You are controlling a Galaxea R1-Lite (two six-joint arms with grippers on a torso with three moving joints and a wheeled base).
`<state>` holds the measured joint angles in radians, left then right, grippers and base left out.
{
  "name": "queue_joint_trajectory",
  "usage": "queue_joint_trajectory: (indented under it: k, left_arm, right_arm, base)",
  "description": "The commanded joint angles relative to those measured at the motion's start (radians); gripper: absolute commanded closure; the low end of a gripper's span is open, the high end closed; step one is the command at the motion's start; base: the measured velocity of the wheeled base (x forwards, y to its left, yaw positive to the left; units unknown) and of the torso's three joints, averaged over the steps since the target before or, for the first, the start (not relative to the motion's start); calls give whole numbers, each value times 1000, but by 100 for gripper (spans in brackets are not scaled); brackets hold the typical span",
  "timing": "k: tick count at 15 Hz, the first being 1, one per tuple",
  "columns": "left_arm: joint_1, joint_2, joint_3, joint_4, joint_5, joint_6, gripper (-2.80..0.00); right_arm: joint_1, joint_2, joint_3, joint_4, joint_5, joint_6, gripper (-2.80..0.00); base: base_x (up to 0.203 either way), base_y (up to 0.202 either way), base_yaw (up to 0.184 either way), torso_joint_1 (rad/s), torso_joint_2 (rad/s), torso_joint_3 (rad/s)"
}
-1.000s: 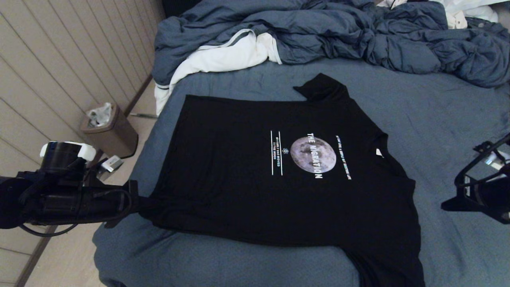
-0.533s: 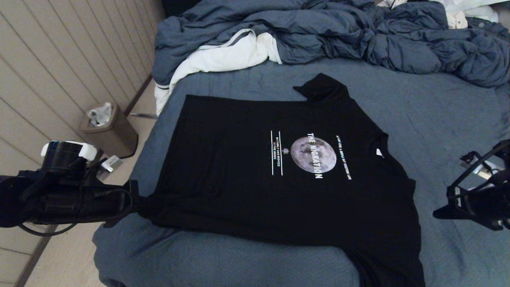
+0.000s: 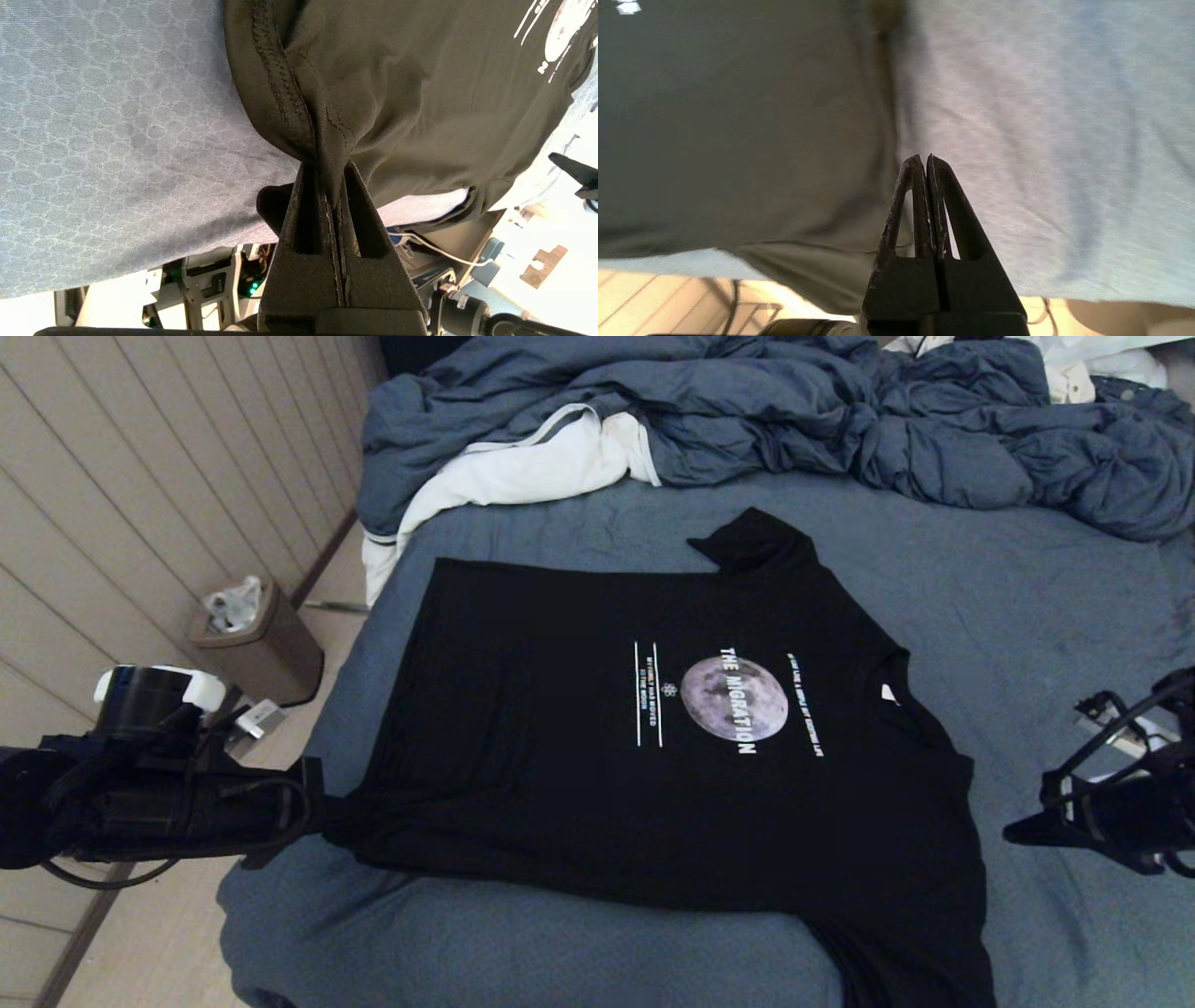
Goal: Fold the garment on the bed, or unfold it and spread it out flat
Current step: Fold the black T-shirt
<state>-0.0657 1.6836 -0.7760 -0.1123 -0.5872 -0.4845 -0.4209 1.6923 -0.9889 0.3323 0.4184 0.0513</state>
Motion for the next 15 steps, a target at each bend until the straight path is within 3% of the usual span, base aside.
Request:
queue_joint_trajectory:
  k: [1,8,9,10,15]
  left_arm:
    - [1,-2,4,-1,-2,-3,0]
    - [-2,2,9,-3,17,-8,0]
    - [-2,1,11,-3,17,-8,0]
    - [-2,-1,11,-3,18,-8,0]
    - [-2,-2,12,-1,17,-8,0]
  right_arm:
    - [-3,6,-1,4,16,2,0]
    - [-9,-4,18,1,36,-24,0]
    - [-10,-4,30,1,38,-44,-232]
    - [-10,-6,46,1,40,-62,-280]
    - [-9,-3,53,-4,68,-76,-280]
  base:
    - [0,0,0,0,0,0]
    - [0,0,0,0,0,0]
    - [0,0,0,0,0,0]
    - [0,0,0,0,0,0]
    - [0,0,0,0,0,0]
